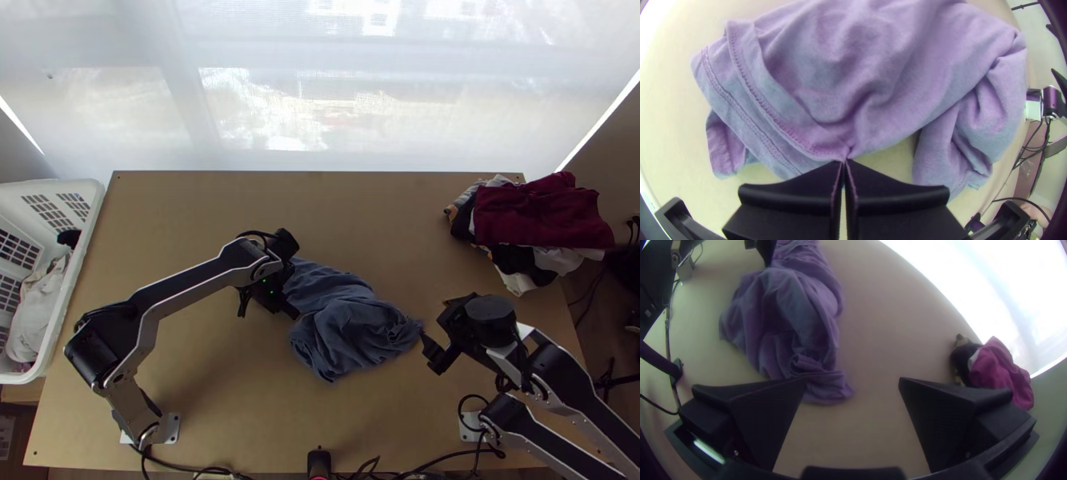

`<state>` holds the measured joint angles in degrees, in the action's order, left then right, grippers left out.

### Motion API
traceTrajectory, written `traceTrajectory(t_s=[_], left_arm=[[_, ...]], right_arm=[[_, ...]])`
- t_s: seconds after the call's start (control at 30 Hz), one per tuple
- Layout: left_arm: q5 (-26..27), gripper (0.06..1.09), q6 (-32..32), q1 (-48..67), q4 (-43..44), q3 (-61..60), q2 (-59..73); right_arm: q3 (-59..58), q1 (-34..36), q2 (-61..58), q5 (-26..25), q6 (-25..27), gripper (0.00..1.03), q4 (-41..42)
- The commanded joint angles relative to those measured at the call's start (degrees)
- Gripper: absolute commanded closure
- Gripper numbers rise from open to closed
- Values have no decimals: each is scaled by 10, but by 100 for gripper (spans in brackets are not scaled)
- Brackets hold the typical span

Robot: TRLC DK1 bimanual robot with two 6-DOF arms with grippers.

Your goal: Fold the t-shirt

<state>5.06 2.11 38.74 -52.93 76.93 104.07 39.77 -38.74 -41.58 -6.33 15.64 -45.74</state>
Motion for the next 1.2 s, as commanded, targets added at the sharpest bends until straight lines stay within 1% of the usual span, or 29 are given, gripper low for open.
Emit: traceTrajectory(t_s=[0.0, 0.23, 0.33, 0.5, 0.8, 0.83, 0.87, 0.9, 1.07, 1.13, 1.17], left_arm=[[0, 105, 2, -8, -1, -12, -20], [0, 105, 4, -9, -1, -27, -28], [0, 105, 5, -9, -1, -27, -28], [0, 105, 5, -9, 0, -27, -27], [4, 105, 7, -9, 2, -27, -27], [4, 105, 7, -9, 2, -27, -28], [4, 105, 7, -10, 2, -27, -29], [5, 105, 8, -11, 1, -27, -30], [12, 105, 10, -11, 2, -30, -32], [12, 105, 10, -11, 3, -30, -32], [12, 105, 10, -11, 3, -29, -32]], right_arm=[[-41, -20, -47, 51, -18, 6, 67], [-53, -59, -79, 72, -28, 7, 97], [-59, -69, -82, 81, -29, 10, 100], [-72, -87, -91, 81, -26, 10, 107], [-66, -90, -158, 82, -13, 10, 154], [-68, -88, -163, 82, -12, 11, 161], [-68, -85, -168, 82, -8, 15, 166], [-70, -83, -174, 82, -5, 16, 173], [-67, -73, -206, 82, 3, 17, 197], [-65, -68, -218, 82, 9, 24, 202], [-65, -64, -220, 81, 11, 25, 207]])
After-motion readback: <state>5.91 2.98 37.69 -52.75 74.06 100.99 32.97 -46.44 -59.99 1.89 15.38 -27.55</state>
